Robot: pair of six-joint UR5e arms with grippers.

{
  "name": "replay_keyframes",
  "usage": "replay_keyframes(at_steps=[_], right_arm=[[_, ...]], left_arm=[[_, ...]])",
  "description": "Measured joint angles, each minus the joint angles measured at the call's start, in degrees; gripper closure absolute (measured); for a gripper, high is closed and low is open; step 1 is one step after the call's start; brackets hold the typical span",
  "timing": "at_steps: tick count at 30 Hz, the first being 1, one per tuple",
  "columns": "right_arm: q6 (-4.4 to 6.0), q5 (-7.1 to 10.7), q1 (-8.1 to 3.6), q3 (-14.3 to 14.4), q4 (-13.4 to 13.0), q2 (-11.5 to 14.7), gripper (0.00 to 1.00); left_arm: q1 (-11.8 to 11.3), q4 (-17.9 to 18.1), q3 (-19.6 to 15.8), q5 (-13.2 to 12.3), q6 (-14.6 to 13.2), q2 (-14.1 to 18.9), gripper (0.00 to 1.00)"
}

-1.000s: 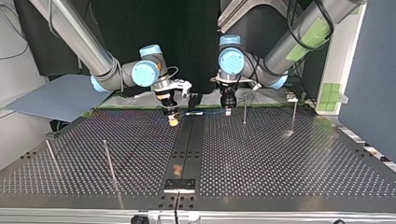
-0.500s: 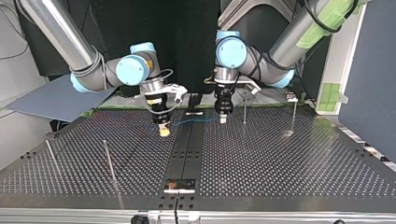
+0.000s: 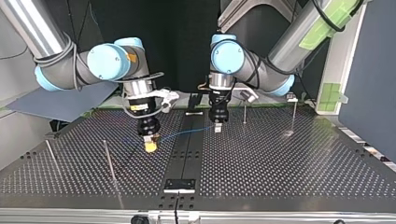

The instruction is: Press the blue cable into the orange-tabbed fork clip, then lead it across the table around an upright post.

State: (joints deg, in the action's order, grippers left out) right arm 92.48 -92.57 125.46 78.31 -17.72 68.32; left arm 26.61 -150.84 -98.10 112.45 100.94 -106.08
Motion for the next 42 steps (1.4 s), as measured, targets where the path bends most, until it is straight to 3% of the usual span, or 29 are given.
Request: replay_keyframes(at_steps=[7, 18, 35, 42], right_arm=[[0.07, -0.27, -0.43, -0.79, 1.23, 1.69, 1.0], [0.13, -0.74, -1.33, -1.06, 2.04, 2.59, 1.0], [0.58, -1.68, -4.67, -1.93, 4.67, 4.05, 1.0], [1.21, -1.76, -6.09, -2.43, 5.51, 5.34, 1.0]], left_arm=[[0.28, -2.07, 3.13, 0.0, 0.66, 2.53, 1.0], [1.78, -7.58, 8.75, 0.01, 0.02, 2.91, 1.0], [3.56, -14.85, 17.92, -1.37, 0.23, 2.53, 1.0], [3.99, -17.34, 21.3, -2.0, 0.35, 1.15, 1.0]])
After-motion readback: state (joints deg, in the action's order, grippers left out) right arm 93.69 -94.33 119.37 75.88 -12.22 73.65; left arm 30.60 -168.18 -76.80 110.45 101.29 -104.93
